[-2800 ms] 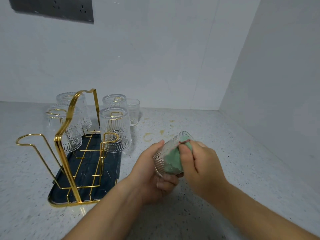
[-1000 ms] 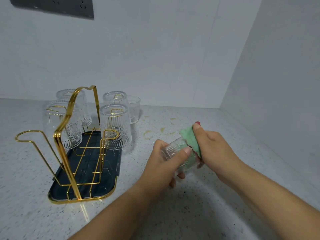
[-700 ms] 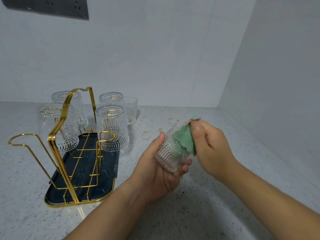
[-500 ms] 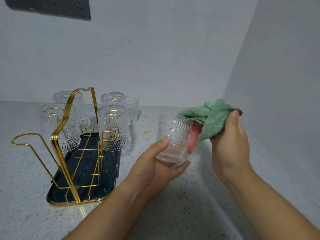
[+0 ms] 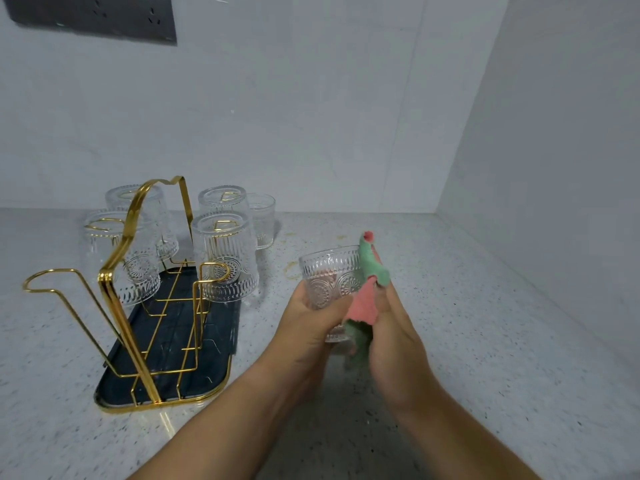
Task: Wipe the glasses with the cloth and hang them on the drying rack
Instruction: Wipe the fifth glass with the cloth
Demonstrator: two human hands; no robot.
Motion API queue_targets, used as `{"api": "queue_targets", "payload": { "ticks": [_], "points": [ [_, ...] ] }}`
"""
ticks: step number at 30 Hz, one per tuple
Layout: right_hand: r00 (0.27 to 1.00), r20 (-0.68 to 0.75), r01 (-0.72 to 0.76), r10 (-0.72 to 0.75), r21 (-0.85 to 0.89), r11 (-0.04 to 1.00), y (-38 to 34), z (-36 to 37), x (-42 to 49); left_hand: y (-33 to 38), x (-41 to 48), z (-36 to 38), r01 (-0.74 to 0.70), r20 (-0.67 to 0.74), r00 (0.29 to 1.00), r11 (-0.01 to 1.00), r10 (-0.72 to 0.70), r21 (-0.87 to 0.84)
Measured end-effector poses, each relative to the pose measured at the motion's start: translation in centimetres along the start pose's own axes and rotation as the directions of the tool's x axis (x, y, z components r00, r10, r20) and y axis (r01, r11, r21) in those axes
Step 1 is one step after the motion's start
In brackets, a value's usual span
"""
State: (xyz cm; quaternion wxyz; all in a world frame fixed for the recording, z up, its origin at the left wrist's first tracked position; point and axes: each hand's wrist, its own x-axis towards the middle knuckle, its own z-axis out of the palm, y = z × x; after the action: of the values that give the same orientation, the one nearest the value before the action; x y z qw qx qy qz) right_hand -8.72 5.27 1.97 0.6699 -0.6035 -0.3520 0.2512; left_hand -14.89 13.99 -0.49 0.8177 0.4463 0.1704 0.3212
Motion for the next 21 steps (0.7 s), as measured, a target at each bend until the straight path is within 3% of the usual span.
{"api": "queue_targets", "payload": {
  "ticks": [4,6,9,12,16,21],
  "points": [
    [0.982,-0.075,-0.140,0.171,0.310,0.940,0.4,1.6,0.2,0.0,-0.3,0.7,-0.131,-0.082,0.988,0.990,0.135,0.046],
    [0.959,-0.055,-0.205,0.280,0.548,0.811,0.3,2.2,0.0,0.1,-0.6,1.2,-0.197,-0.127,0.969,0.975,0.210,0.106],
    [0.940,0.074,-0.279,0.332,0.727,0.628,0.2,2.4,0.1,0.1,-0.8,1.4,-0.277,-0.150,0.938,0.935,0.313,0.221],
    [0.921,0.204,-0.364,0.333,0.757,0.543,-0.1,2.8,-0.1,0.5,-0.5,0.8,-0.302,-0.146,0.919,0.893,0.366,0.335],
    [0.904,0.287,-0.423,0.318,0.712,0.560,-0.3,2.1,-0.7,0.8,0.1,0.1,-0.329,-0.176,0.893,0.866,0.415,0.377],
    [0.938,0.245,-0.345,0.247,0.738,0.580,-1.9,0.4,0.3,0.7,0.2,0.3,-0.348,-0.187,0.891,0.886,0.415,0.308]
  ]
}}
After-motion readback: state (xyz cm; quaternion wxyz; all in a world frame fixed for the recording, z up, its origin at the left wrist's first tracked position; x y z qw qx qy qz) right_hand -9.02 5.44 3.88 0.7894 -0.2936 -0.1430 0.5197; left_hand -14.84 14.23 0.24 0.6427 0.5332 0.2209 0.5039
